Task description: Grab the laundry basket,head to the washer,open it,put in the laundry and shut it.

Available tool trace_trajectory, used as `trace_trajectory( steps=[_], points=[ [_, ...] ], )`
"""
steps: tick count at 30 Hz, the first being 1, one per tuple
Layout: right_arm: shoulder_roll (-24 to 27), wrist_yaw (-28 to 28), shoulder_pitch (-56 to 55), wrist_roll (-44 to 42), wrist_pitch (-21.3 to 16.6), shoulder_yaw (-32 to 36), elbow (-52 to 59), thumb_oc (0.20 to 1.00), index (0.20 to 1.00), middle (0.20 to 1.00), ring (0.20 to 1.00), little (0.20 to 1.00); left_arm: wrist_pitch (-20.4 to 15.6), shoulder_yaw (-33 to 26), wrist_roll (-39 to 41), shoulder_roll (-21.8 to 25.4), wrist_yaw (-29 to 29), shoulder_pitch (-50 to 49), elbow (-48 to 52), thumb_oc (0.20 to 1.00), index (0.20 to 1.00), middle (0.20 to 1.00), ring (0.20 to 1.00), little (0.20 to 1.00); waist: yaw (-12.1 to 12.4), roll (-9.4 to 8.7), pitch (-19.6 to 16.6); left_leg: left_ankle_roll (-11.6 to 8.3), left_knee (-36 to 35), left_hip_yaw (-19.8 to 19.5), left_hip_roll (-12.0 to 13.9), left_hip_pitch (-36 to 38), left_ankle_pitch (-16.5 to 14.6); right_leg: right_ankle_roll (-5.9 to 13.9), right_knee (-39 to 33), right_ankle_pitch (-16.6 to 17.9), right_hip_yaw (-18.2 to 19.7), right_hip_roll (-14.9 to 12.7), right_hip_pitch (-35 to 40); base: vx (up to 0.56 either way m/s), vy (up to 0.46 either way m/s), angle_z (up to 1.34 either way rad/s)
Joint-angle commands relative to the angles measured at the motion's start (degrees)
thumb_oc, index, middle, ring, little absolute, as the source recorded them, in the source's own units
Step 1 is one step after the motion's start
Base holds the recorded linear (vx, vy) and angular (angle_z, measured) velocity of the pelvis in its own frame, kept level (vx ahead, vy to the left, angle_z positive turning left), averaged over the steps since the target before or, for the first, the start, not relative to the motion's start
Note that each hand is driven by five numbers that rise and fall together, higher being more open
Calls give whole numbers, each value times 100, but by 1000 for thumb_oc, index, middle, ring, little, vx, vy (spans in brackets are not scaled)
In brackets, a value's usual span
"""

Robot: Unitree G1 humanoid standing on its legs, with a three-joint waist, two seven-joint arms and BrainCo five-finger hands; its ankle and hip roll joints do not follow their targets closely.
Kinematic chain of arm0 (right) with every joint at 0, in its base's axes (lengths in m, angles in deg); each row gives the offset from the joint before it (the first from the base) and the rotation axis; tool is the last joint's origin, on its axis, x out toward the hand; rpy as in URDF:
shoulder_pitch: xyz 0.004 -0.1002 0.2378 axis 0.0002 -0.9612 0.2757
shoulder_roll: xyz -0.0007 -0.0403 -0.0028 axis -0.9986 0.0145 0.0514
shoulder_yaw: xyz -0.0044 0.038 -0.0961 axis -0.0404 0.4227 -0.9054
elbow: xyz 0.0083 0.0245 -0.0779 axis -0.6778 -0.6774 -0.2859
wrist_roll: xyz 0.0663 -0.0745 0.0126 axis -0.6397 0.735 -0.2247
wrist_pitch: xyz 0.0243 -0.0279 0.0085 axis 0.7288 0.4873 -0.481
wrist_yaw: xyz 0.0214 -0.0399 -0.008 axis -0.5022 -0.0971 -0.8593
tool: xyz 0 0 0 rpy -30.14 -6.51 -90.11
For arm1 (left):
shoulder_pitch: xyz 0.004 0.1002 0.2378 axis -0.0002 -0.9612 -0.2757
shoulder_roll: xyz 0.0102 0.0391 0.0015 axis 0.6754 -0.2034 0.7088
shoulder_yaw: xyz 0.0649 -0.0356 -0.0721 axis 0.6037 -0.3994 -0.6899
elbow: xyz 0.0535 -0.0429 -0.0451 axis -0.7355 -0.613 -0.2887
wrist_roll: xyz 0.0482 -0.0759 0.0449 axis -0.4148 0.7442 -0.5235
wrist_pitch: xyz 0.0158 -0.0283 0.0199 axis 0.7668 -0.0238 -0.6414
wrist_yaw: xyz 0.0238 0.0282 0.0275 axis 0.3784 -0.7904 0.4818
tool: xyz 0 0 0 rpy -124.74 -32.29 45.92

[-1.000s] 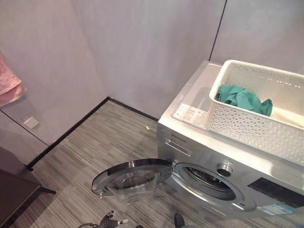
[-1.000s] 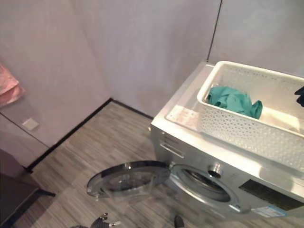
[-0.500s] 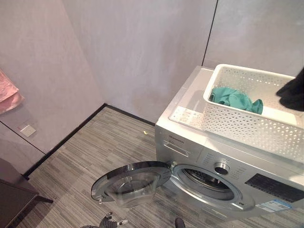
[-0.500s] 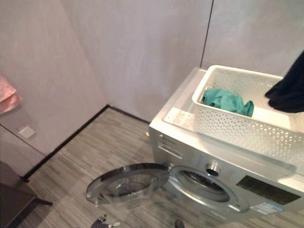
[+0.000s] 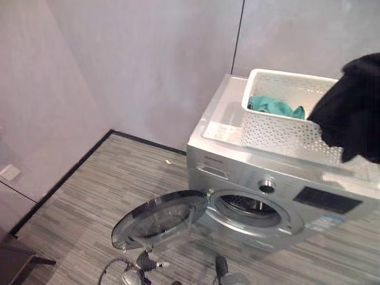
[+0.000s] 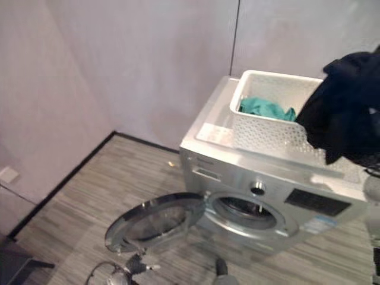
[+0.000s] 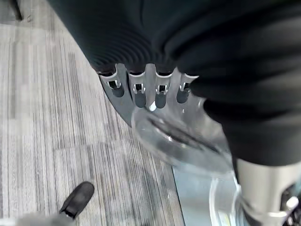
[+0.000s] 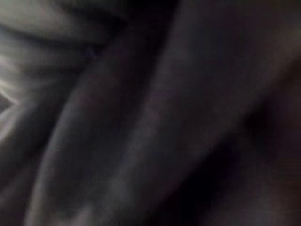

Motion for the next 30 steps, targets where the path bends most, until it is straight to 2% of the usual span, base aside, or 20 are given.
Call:
trace_trajectory(
  steps=[1, 3, 4, 5, 6, 7, 9, 10, 11, 12, 15, 17, 18, 19, 20, 21, 24, 27, 29, 30],
  points=[
    [45, 130, 1021, 82, 21, -169, -43, 200, 200, 200, 200, 200, 50, 62, -76, 317, -72, 135, -269, 1000, 1000, 1000, 1000, 1000, 362, -57, -184, -48, 282, -526, 130, 19, -422, 9, 1297, -517, -330, -442, 301, -317, -112, -14],
    [-226, 34, 1863, 168, -20, -1059, -125, 200, 200, 200, 200, 200, 94, -152, 11, 373, -146, 21, -219, 1000, 1000, 1000, 1000, 1000, 595, -237, -205, 2, 834, -269, 69, -152, -692, -22, 1530, -811, -232, -561, 614, -264, -152, -98],
    [-236, 33, 1891, 173, -15, -1090, -135, 200, 200, 200, 200, 200, 95, -171, 11, 377, -146, 11, -214, 1000, 1000, 1000, 1000, 1000, 585, -239, -201, 0, 852, -259, 73, -148, -706, -21, 1511, -808, -225, -556, 630, -84, -123, -145],
    [-326, -15, 1977, 163, -49, -1215, -103, 200, 200, 200, 200, 200, 87, -192, 40, 374, -169, -9, -221, 1000, 1000, 1000, 1000, 1000, 683, -301, -281, -18, 919, -213, 65, -221, -700, -10, 1256, -966, -229, -481, 869, -166, -325, -59],
    [-685, -19, 2293, 74, -107, -1570, -41, 200, 200, 200, 200, 200, 66, -310, 164, 311, -240, -118, -248, 1000, 1000, 1000, 1000, 1000, 998, -472, -454, -137, 1128, -64, 116, -511, -633, -33, 244, -1351, -234, -337, 1460, -166, -326, -7],
    [-692, -19, 2312, 77, -103, -1588, -48, 200, 200, 200, 200, 200, 64, -323, 164, 312, -242, -120, -248, 1000, 1000, 1000, 1000, 1000, 996, -469, -455, -142, 1139, -52, 125, -513, -639, -36, 192, -1324, -227, -324, 1481, -210, -359, -27],
    [-847, -42, 2576, -13, -203, -1921, 1, 200, 200, 200, 200, 200, 38, -417, 311, 240, -340, -137, -209, 1000, 1000, 1000, 1000, 1000, 1205, -521, -492, -272, 1258, 124, 268, -731, -532, -38, -486, -1260, -240, -271, 1685, -218, -345, -78],
    [-866, -122, 2369, -48, -261, -1906, 185, 200, 200, 200, 200, 200, 51, -421, 387, 186, -366, -61, -143, 1000, 1000, 1000, 1000, 1000, 1240, -593, -381, -433, 1502, 1, 466, -995, -362, -194, -788, -1241, -167, -31, 1825, -205, -359, -50],
    [-868, -132, 2348, -46, -258, -1886, 205, 200, 200, 200, 200, 200, 53, -412, 389, 188, -366, -60, -141, 1000, 1000, 1000, 1000, 1000, 1230, -587, -381, -442, 1531, -23, 479, -1014, -368, -204, -805, -1233, -188, -15, 1837, -197, -348, -10],
    [-805, -110, 2315, -43, -295, -1843, 284, 200, 200, 200, 200, 200, 39, -402, 418, 144, -400, -27, -88, 1000, 1000, 1000, 1000, 1000, 1210, -602, -329, -561, 1567, -84, 569, -1109, -214, -266, -946, -1249, -262, 103, 1910, -110, -198, 16],
    [-706, -164, 2219, -141, -391, -1801, 452, 200, 200, 200, 200, 200, 26, -360, 444, 106, -426, 14, 99, 1000, 1000, 1000, 1000, 1000, 1135, -577, -278, -726, 1531, -300, 641, -1317, 74, -395, -1194, -1174, -407, 290, 1969, -128, -195, 27],
    [-649, -115, 2315, -203, -484, -1847, 536, 200, 200, 200, 200, 200, -43, -326, 505, 134, -499, 99, 268, 1000, 1000, 1000, 1000, 1000, 1187, -582, -153, -987, 1687, -781, 704, -1499, 355, -461, -1245, -1097, -383, 335, 1861, -154, -109, 27],
    [-648, -114, 2319, -203, -485, -1849, 534, 200, 200, 200, 200, 200, -42, -328, 505, 133, -499, 101, 268, 1000, 1000, 1000, 1000, 1000, 1178, -578, -161, -988, 1686, -791, 705, -1512, 362, -462, -1246, -1093, -391, 340, 1853, -129, -71, 10],
    [-655, -125, 2509, -210, -590, -2071, 563, 200, 200, 200, 200, 200, -134, -341, 619, 177, -531, 64, 560, 1000, 1000, 1000, 1000, 1000, 1278, -601, -72, -947, 1755, -1765, 426, -1353, -72, -468, -1191, -1036, -226, 313, 1728, -13, -45, -4],
    [-699, -147, 2491, -270, -659, -2076, 603, 200, 200, 200, 200, 200, -178, -360, 711, 188, -545, 11, 616, 1000, 1000, 1000, 1000, 1000, 1255, -572, -117, -955, 1641, -2028, 467, -1138, -262, -475, -1202, -1059, -150, 338, 1714, -8, -26, -35],
    [-723, -104, 2410, -272, -641, -2001, 672, 200, 200, 200, 200, 200, -169, -362, 742, 186, -557, 9, 709, 1000, 1000, 1000, 1000, 1000, 1189, -536, -134, -966, 1536, -2139, 541, -1091, -142, -464, -1210, -1034, -121, 353, 1699, 54, 20, -44],
    [-696, -151, 2116, -221, -705, -1713, 999, 200, 200, 200, 200, 200, -180, -379, 700, 174, -499, -66, 779, 1000, 1000, 1000, 1000, 1000, 990, -441, -345, -914, 896, -2003, 716, -726, -97, -408, -1284, -1003, -134, 396, 1703, 84, 58, -3],
    [-702, -160, 2082, -219, -703, -1697, 1022, 200, 200, 200, 200, 200, -182, -371, 697, 175, -500, -80, 781, 1000, 1000, 1000, 1000, 1000, 1020, -443, -349, -915, 810, -1972, 726, -662, -64, -408, -1292, -998, -110, 398, 1716, 32, 39, 0],
    [-542, -14, 1947, -49, -708, -1281, 1404, 200, 200, 200, 200, 200, -250, -306, 624, 294, -394, -258, 1267, 1000, 1000, 1000, 1000, 1000, 792, -339, -566, -886, 351, -1781, 654, -283, -37, -269, -1353, -812, 74, 307, 1607, 101, 211, -20],
    [-544, -17, 1935, -49, -706, -1276, 1411, 200, 200, 200, 200, 200, -247, -302, 624, 296, -393, -263, 1270, 1000, 1000, 1000, 1000, 1000, 813, -340, -580, -890, 317, -1763, 663, -241, -71, -264, -1353, -848, 98, 312, 1621, 72, 107, -16]
  ],
)
